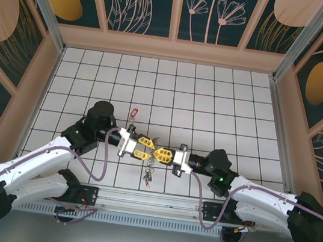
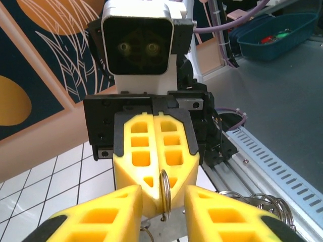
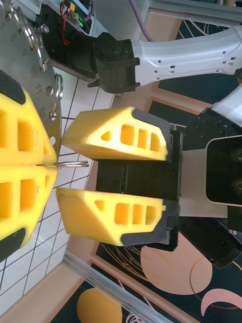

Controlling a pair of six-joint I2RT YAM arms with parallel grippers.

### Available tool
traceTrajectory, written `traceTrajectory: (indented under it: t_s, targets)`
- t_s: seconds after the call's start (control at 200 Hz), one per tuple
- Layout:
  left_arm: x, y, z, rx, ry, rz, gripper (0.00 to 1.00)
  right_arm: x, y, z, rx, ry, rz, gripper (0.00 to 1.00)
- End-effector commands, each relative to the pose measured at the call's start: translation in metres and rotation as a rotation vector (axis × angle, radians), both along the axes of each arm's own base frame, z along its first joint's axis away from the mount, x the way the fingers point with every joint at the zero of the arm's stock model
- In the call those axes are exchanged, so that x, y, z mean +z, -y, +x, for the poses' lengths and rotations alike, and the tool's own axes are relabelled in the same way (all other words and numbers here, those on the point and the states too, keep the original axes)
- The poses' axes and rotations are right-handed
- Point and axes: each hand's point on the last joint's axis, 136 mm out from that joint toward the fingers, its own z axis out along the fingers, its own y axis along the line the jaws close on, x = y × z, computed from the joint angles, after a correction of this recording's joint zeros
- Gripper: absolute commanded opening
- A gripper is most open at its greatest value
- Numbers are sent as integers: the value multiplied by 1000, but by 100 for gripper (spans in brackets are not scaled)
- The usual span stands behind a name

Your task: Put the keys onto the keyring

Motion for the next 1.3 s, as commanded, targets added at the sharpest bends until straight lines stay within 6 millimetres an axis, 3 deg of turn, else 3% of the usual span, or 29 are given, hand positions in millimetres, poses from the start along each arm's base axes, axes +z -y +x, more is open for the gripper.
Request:
traceTrajectory:
  t_s: [0.0,0.19,0.325,0.45,0.541,0.736,0.956,1.016,1.086,1.296]
  targets:
    - [-6,-1,3,40,-5,21,31,39,4,-6,20,73,115,0]
    - [0,2,8,51,-32,9,21,39,1,-6,25,66,106,0]
    - [0,2,6,36,-25,7,0,39,0,-4,18,63,111,0]
    - [-4,1,5,36,-11,37,0,34,-1,6,-40,54,85,0]
    - [-4,-1,8,66,5,54,0,15,-3,15,-91,46,-16,21]
    - [-24,-7,26,184,13,190,0,-1,5,23,-157,53,-179,35]
    - [-46,-9,35,216,-10,304,0,-16,-3,23,-140,22,-347,34]
    - [-46,-8,35,209,-14,301,0,-22,-6,24,-146,21,-380,35]
    - [-46,-7,36,212,-19,299,0,-27,-5,28,-163,4,-401,43]
    - [-38,-5,36,205,-17,273,0,-40,0,25,-135,-65,-426,40]
